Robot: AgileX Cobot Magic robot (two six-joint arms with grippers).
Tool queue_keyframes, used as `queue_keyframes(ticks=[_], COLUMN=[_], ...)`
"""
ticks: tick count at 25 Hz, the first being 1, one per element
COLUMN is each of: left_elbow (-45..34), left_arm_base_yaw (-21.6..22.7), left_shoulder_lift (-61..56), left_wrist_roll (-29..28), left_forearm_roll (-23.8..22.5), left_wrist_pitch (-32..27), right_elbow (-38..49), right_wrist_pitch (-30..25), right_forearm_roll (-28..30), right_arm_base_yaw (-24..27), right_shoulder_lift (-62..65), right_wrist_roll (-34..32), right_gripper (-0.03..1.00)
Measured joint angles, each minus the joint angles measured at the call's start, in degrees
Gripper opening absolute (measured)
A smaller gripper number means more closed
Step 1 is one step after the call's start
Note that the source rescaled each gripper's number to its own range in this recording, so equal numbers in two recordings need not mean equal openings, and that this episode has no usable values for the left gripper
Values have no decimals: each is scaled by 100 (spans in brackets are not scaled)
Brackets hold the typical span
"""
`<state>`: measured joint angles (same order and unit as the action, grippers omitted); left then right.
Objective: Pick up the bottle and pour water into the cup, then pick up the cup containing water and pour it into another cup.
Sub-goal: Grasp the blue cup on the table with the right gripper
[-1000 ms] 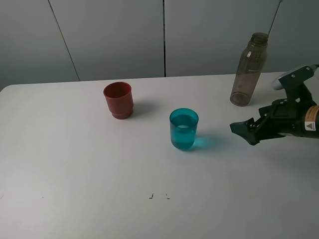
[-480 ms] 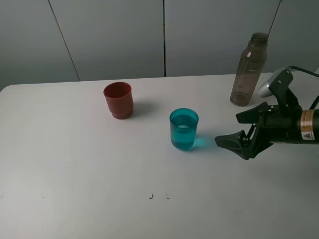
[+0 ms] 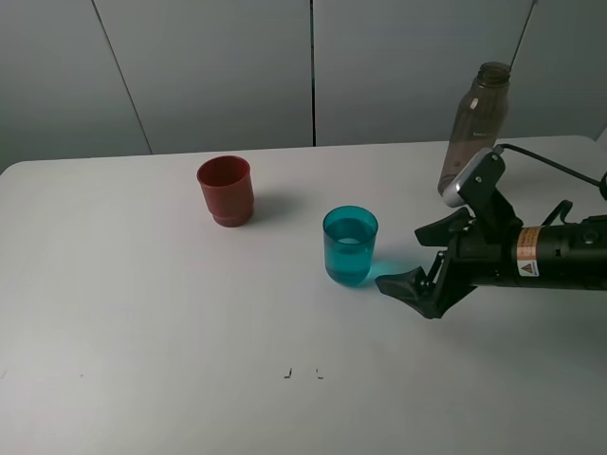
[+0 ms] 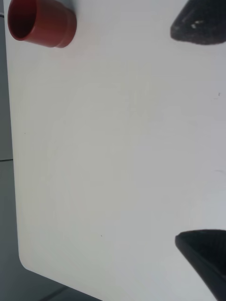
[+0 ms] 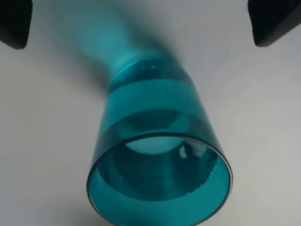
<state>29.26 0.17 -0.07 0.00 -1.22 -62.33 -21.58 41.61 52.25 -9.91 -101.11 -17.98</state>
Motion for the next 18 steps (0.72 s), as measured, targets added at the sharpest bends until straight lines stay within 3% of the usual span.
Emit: queue_keyframes(ticks=[12, 18], left_elbow=[0, 0], left_arm_base_yaw=[0, 0], left_shoulder_lift=[0, 0], left_wrist_roll=[0, 39], left_forearm_roll=[0, 0], left_wrist_pitch=[0, 0], right_elbow=[-85, -216], right_wrist_pitch=[160, 230], right_forearm_roll=[-189, 108], right_arm_base_yaw=[0, 0], right_shoulder_lift=[-148, -323], right_wrist_roll=[224, 563], right_gripper=[100, 100])
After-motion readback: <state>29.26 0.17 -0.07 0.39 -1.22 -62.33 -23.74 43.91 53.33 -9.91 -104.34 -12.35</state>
